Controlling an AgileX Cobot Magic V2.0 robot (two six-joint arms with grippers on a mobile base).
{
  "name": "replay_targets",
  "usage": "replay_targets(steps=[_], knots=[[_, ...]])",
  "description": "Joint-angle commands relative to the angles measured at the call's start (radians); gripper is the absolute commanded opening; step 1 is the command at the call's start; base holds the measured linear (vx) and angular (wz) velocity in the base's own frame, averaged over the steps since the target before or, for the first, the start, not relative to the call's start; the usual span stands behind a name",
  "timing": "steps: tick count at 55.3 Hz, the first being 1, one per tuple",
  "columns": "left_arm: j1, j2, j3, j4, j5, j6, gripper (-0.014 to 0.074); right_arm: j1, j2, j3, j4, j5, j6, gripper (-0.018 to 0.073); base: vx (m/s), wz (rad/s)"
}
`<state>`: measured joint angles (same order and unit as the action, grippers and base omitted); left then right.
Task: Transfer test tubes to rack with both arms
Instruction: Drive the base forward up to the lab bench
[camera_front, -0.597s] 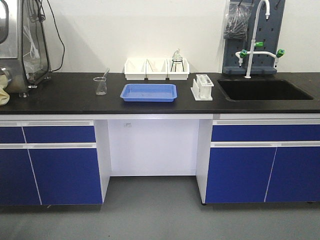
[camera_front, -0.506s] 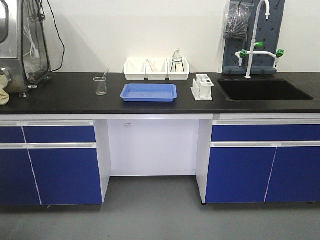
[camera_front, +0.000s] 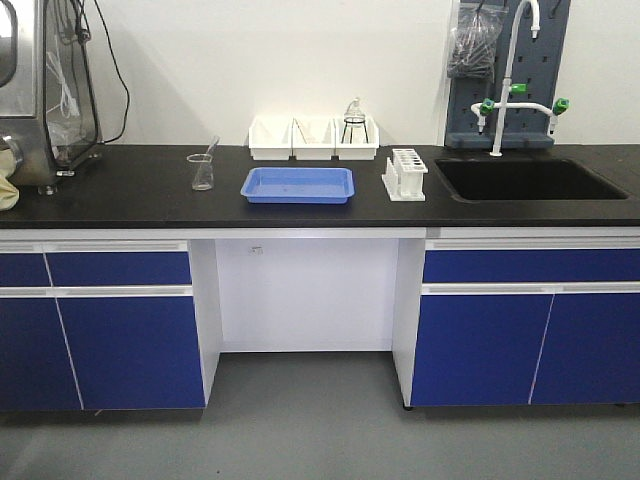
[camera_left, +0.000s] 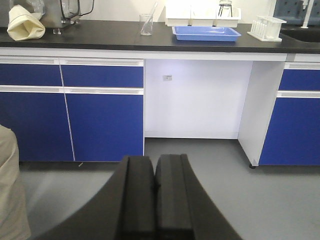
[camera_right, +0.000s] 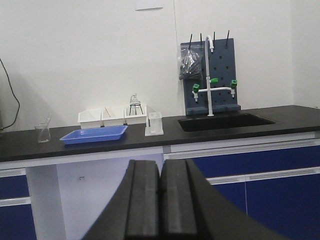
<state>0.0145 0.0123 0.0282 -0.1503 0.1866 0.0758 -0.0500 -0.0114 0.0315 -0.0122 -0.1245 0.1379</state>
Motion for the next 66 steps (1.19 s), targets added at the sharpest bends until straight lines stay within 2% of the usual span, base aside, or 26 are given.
replay_targets(steps=[1,33,66], knots=[[0.000,0.021,0.024,-0.004,-0.075,-0.006,-0.0007,-0.001,-0.001,0.005,-0.003,-0.080,-0.005,0.0010,0.00,0.00],[0.000,0.021,0.024,-0.004,-0.075,-0.006,-0.0007,-0.001,-0.001,0.005,-0.003,-0.080,-0.005,0.0010,0.09,-0.02],[0.000,0.021,0.024,-0.004,-0.075,-0.006,-0.0007,-0.001,-0.001,0.005,-0.003,-0.080,-0.005,0.0010,0.32,-0.01]])
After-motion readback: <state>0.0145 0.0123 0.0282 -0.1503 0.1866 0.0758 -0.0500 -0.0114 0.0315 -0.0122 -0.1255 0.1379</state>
